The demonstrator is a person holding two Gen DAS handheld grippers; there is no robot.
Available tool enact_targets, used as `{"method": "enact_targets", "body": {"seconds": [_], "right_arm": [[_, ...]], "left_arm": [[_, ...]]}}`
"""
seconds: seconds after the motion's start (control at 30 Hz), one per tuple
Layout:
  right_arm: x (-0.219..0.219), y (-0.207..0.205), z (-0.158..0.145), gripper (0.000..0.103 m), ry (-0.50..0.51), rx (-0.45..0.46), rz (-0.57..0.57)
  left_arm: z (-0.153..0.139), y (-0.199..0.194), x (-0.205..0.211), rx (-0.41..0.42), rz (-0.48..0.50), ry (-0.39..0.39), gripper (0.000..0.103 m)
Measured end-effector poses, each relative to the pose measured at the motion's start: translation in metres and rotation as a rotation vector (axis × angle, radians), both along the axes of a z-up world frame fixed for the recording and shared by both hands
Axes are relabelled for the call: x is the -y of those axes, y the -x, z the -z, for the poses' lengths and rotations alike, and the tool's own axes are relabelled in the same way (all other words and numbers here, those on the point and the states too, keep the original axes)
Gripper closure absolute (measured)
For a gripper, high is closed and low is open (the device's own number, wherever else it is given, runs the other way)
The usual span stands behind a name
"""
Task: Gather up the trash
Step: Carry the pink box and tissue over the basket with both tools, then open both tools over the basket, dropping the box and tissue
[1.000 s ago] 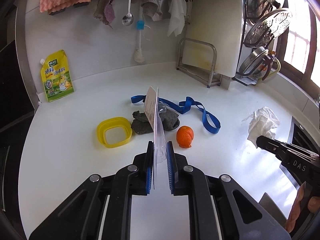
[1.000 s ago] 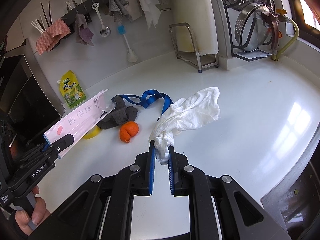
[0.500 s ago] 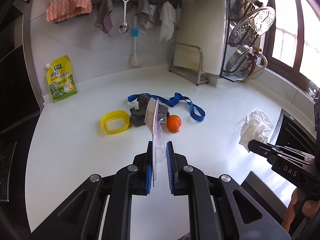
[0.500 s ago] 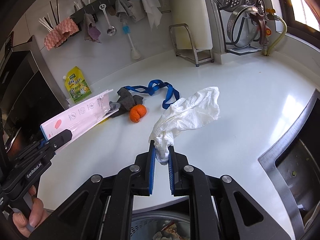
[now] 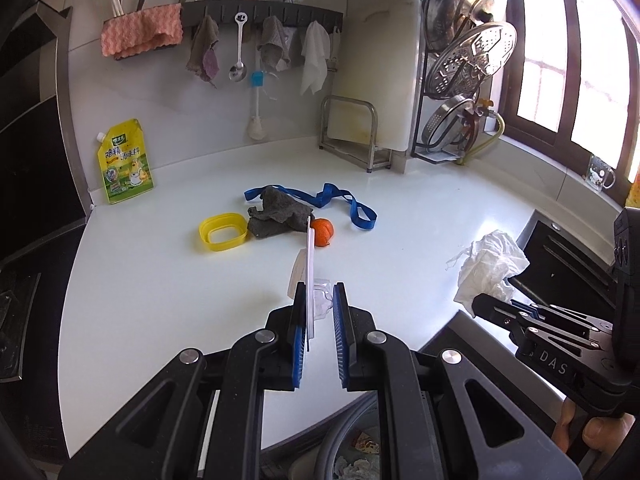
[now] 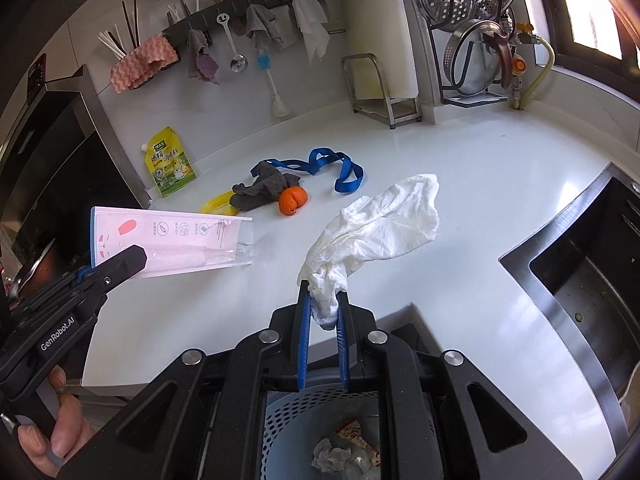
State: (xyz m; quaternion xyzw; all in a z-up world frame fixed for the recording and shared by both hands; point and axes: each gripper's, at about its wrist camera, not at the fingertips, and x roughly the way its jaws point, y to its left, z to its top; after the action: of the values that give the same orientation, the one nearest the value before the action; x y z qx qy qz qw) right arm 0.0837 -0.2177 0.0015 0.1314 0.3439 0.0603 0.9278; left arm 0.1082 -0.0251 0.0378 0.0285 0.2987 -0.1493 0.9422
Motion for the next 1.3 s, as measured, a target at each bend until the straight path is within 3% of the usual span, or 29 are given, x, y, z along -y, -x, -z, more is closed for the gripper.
{"method": "enact_targets", "body": {"seconds": [0.33, 0.7, 1.03, 1.3], "right_arm": [[-0.008, 0.053, -0.001, 0.092, 0.011, 0.010, -0.001], [-0.012, 0.116, 0.027, 0.092, 0.001, -0.029, -0.003], [-0.004, 0.141, 0.069, 0.092, -0.030, -0.119, 0.014], [0.001, 0.148, 0.076, 0.092, -0.042, -0.127, 0.026]], "left_arm": [[-0.009, 0.052, 0.002, 0.012, 0.046, 0.015, 0.090], [0.000, 0.108, 0.008, 0.007, 0.094, 0.030, 0.090], [0.033, 0.127, 0.023, -0.048, 0.106, 0.015, 0.090], [0.039, 0.138, 0.028, -0.074, 0.135, 0.021, 0.090]]}}
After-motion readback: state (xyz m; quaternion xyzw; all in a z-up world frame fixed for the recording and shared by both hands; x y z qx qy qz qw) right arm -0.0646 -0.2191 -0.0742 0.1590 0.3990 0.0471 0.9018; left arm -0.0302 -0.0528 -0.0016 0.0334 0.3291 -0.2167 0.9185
